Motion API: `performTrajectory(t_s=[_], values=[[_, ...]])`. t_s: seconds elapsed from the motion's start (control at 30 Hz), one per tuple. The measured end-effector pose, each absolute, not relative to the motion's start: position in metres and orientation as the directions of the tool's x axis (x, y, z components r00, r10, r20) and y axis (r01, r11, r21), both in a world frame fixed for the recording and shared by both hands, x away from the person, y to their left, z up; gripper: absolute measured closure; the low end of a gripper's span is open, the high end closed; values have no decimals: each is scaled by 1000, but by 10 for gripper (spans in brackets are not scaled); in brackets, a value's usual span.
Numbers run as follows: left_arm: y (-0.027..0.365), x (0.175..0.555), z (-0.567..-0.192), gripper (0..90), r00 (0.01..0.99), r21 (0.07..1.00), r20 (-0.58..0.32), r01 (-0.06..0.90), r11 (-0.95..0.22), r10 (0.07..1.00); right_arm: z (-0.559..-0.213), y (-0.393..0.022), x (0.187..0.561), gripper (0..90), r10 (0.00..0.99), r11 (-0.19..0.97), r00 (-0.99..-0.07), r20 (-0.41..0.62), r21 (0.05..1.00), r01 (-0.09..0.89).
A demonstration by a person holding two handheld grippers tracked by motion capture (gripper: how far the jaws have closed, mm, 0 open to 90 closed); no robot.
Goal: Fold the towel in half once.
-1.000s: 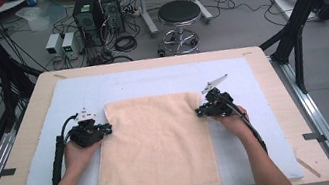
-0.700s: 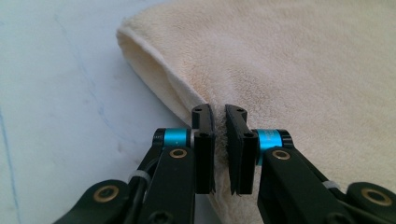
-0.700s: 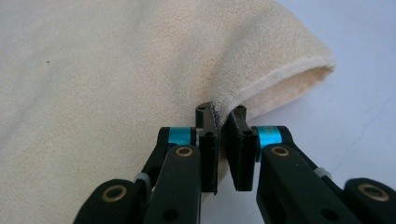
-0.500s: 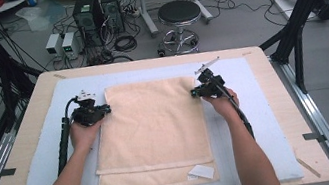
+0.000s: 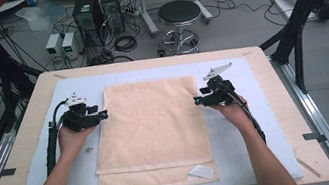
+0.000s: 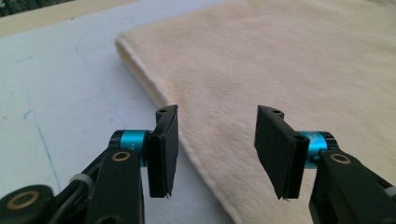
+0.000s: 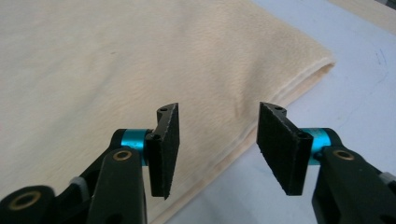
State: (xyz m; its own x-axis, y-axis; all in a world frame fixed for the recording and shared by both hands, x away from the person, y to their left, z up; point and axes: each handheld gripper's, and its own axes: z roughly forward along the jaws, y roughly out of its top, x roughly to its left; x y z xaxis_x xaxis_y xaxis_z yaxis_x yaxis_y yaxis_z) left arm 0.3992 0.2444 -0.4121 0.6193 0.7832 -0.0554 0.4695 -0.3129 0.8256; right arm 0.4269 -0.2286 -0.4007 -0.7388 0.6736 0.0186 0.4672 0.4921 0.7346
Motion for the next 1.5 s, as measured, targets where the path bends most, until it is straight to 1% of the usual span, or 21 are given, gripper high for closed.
performTrajectory(t_s=[0.07,0.13,0.23,0.3,0.37,0.43,0.5,0.6,0.7,0.73,0.8,0.87,0.9,0.97,1.03,1.17,1.23,1.27,1.33,1.5], values=[[244,389,-409,484,628,821,-42,465,-332,777,-399,-230,416,467,667,489,-745,21,742,459],[244,377,-407,443,643,821,-48,461,-336,765,-398,-229,406,448,657,492,-753,27,742,455],[244,363,-407,410,662,824,-55,453,-341,747,-398,-224,390,417,629,516,-777,13,741,430],[244,353,-407,388,678,825,-55,445,-349,733,-398,-221,379,370,609,535,-793,3,737,414],[242,344,-409,322,699,817,-50,439,-373,713,-396,-218,373,312,589,546,-808,30,722,425],[240,337,-410,260,720,812,-47,431,-393,693,-392,-215,365,308,570,563,-822,19,719,407],[239,330,-413,221,728,812,-42,424,-401,684,-391,-212,355,307,559,568,-829,-8,732,376],[239,322,-416,212,743,809,-40,416,-415,668,-395,-212,346,307,549,577,-836,-18,732,362],[238,315,-419,223,768,802,-46,410,-435,638,-402,-213,337,309,541,586,-840,-32,731,350],[238,313,-420,233,778,798,-42,404,-447,627,-404,-213,335,310,537,590,-843,-37,730,344],[238,310,-422,276,790,792,-38,398,-464,612,-410,-213,333,342,531,600,-847,-28,719,352],[239,307,-424,353,804,783,-36,392,-483,593,-416,-213,332,425,506,612,-862,-23,714,340],[239,306,-425,404,811,777,-37,392,-493,585,-419,-213,331,452,500,623,-866,-17,701,346],[239,303,-428,530,834,767,-48,383,-515,549,-423,-212,332,521,492,636,-871,-4,685,356],[237,301,-432,600,847,755,-43,375,-537,530,-428,-211,332,606,477,663,-879,-9,660,353],[235,302,-436,719,857,749,-35,363,-554,515,-433,-211,331,729,476,645,-879,14,674,360],[233,302,-436,789,858,749,-30,359,-557,513,-433,-211,331,795,471,648,-882,6,676,351],[232,302,-436,808,859,750,-29,357,-557,512,-432,-210,331,821,471,650,-882,2,675,348],[232,302,-434,829,859,750,-27,355,-558,511,-431,-210,331,843,466,655,-885,-6,674,341],[236,300,-426,841,856,771,-39,354,-529,516,-422,-215,328,853,469,635,-883,2,694,338]])
